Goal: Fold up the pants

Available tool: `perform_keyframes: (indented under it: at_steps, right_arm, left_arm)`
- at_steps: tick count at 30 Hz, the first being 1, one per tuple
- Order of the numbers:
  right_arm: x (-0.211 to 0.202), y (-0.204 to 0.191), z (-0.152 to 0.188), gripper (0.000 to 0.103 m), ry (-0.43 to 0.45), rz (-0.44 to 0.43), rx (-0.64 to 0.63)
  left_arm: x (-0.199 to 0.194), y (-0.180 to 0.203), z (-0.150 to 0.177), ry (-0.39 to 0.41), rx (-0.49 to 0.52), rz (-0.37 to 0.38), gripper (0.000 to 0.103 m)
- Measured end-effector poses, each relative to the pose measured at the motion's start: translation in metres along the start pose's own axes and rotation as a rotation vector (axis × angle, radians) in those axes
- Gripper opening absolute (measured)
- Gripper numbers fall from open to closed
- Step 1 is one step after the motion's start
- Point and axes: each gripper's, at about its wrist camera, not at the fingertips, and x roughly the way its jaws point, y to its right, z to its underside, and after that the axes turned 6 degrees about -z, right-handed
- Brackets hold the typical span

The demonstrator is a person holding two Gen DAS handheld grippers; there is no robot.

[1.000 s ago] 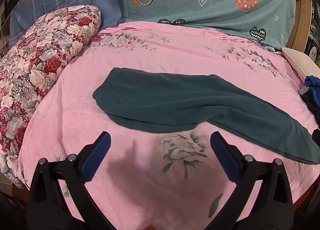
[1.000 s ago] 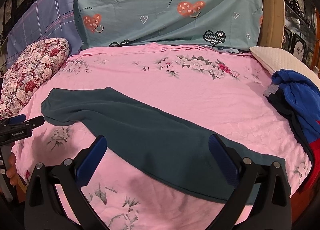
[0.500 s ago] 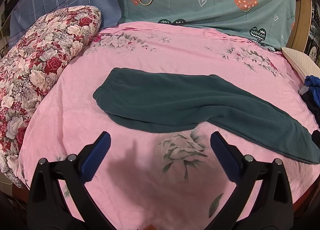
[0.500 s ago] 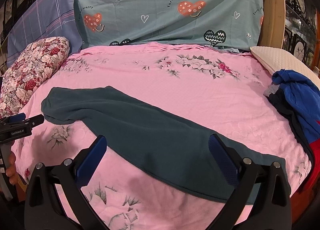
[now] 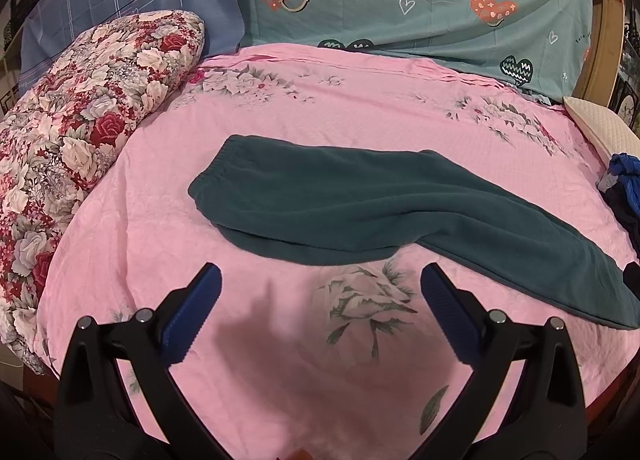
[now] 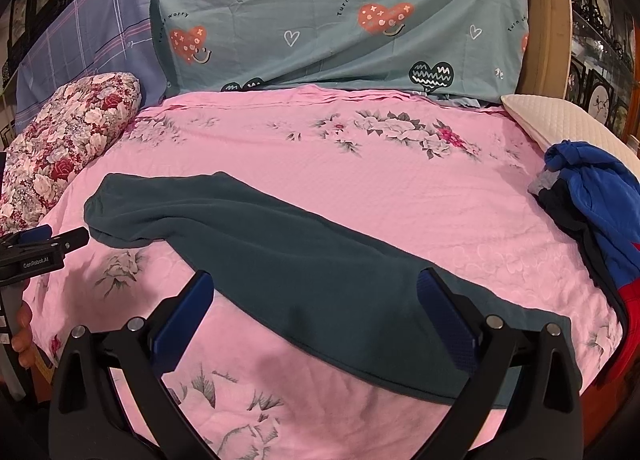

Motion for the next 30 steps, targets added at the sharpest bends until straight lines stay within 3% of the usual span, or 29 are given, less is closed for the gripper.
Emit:
perform_keyframes:
  at_steps: [17, 20, 24, 27, 30]
  right_arm:
    - [0.006, -0.002, 0.002, 0.102, -0.016, -0.005, -0.015]
    - [0.012, 0.001, 0.007, 0.102, -0.032, 0.008, -0.048]
    - [0.023, 0.019, 0.015, 0.102, -0.069, -0.008, -0.057]
    - [0.029, 0.025, 0.019, 0.098, -0.072, -0.009, -0.087]
    - [0.038, 0.028, 0.021, 0.094, -0.088, -0.004, -0.128]
  left_arm:
    - [0.006, -0.002, 0.0, -0.017, 0.018, -0.009, 0.101]
    - [0.019, -0.018, -0.002, -0.03, 0.056, -0.032, 0.101]
    - [0.046, -0.057, -0.011, -0.086, 0.02, -0.053, 0.101]
    - [0.069, -0.075, -0.017, -0.15, -0.018, -0.013, 0.1]
    - [0.088, -0.077, -0.023, -0.169, 0.007, -0.038, 0.087]
